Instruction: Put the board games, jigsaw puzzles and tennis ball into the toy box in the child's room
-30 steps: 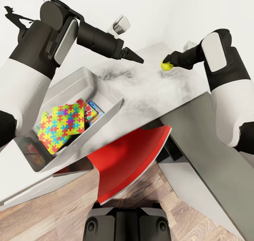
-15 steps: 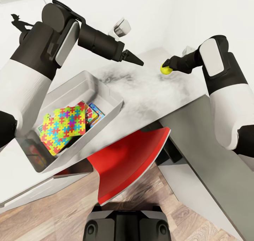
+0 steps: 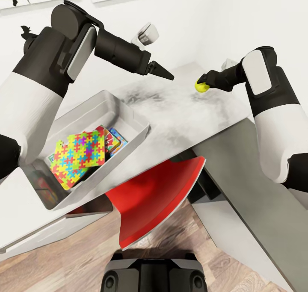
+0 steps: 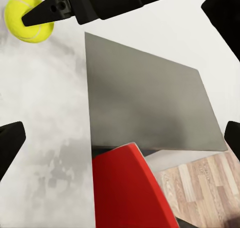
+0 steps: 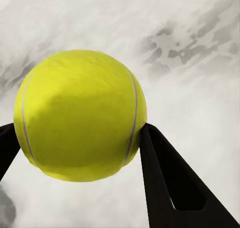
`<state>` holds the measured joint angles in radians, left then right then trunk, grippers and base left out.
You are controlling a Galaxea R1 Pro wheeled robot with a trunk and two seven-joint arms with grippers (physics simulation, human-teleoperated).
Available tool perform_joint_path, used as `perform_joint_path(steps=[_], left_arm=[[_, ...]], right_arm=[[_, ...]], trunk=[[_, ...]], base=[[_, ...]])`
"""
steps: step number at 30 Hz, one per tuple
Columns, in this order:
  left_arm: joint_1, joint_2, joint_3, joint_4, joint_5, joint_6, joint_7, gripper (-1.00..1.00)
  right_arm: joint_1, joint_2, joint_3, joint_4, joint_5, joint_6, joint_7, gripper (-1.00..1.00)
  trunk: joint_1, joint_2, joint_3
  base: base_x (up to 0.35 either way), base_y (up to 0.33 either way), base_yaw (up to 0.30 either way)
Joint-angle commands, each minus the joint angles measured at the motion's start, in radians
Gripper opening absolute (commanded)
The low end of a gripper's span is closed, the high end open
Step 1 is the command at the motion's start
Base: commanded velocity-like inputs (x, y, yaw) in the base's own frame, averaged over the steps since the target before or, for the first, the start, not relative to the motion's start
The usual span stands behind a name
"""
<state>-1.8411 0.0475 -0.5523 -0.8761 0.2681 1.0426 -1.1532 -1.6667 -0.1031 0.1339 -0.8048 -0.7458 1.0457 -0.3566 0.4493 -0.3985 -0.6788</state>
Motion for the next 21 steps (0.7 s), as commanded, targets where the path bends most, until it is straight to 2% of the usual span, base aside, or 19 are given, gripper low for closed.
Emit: perform_joint_path(steps=[1,21], left_arm=[[-0.001,0.000,-0.003,0.000,0.002,0.005,-0.002,1.00],[0.000,0.001,-0.003,0.000,0.002,0.005,-0.002,1.00]], right_arm=[[-0.001,-0.001,0.004,-0.001,-0.013,0.001,-0.013,-1.00],[-0.001,-0.009,0.004,-0.001,-0.014,0.001,-0.007,-1.00]], trunk=[[0.001,-0.002,0.000],[0.001,-0.002,0.034]], base=[[0.000,0.000,0.000],[0.000,0.000,0.000]])
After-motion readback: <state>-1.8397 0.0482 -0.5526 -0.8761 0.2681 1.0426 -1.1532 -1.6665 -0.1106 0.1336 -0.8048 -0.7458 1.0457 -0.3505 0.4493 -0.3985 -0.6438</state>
